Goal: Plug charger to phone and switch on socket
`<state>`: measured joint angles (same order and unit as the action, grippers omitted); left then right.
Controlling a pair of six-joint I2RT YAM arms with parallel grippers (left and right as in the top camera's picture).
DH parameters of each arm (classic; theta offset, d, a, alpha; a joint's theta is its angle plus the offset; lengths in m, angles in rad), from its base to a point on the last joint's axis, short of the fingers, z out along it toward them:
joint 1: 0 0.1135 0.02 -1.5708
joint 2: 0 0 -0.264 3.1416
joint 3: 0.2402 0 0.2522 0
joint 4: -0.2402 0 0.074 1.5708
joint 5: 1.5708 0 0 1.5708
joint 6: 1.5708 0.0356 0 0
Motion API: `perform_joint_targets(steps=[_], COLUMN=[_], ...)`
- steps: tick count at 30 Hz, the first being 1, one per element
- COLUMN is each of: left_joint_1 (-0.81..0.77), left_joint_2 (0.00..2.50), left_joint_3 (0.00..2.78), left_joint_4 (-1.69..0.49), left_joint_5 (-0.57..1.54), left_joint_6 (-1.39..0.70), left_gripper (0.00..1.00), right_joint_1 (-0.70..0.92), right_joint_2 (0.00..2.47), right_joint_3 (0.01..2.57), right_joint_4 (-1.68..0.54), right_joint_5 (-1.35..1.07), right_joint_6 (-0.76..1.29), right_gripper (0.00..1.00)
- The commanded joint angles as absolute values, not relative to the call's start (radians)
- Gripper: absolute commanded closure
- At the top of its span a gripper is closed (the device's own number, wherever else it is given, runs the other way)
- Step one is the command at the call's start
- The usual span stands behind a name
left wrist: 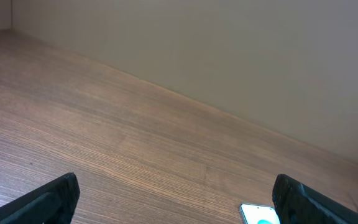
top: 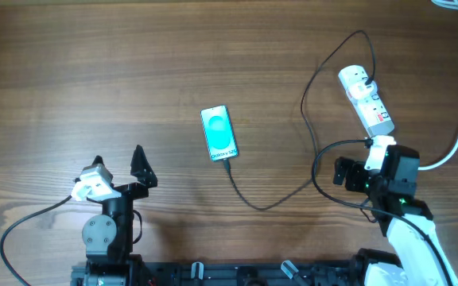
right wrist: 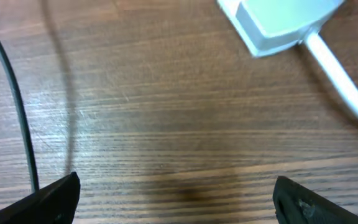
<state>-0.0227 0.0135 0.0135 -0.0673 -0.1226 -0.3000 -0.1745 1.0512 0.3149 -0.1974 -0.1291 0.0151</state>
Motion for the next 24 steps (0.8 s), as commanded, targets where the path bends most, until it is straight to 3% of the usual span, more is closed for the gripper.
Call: perform_joint_targets(steps=[1,8,24], left_joint_1=[-0.013,-0.013,-0.013], left_joint_2=[0.003,0.003,0.003], left_joint_3=[0.006,0.006,0.006], left_joint_4=[-0.063,-0.063,-0.063], left_joint_5=[-0.125,-0.125,-0.125], left_joint_6=[-0.284,-0.284,-0.284], left_gripper=[0.00,0.00,0.00], right_joint_1=[-0.171,-0.170,-0.170], right_joint_2=[1.002,0.905,0.754], right_joint_3=[0.271,0.038,0.004], right_joint_4=[-0.159,0.377,0.273], right_joint_5=[-0.123,-0.284,-0.286], right_joint_6=[0.026,0.028,-0.001], right_gripper=[0.00,0.00,0.00])
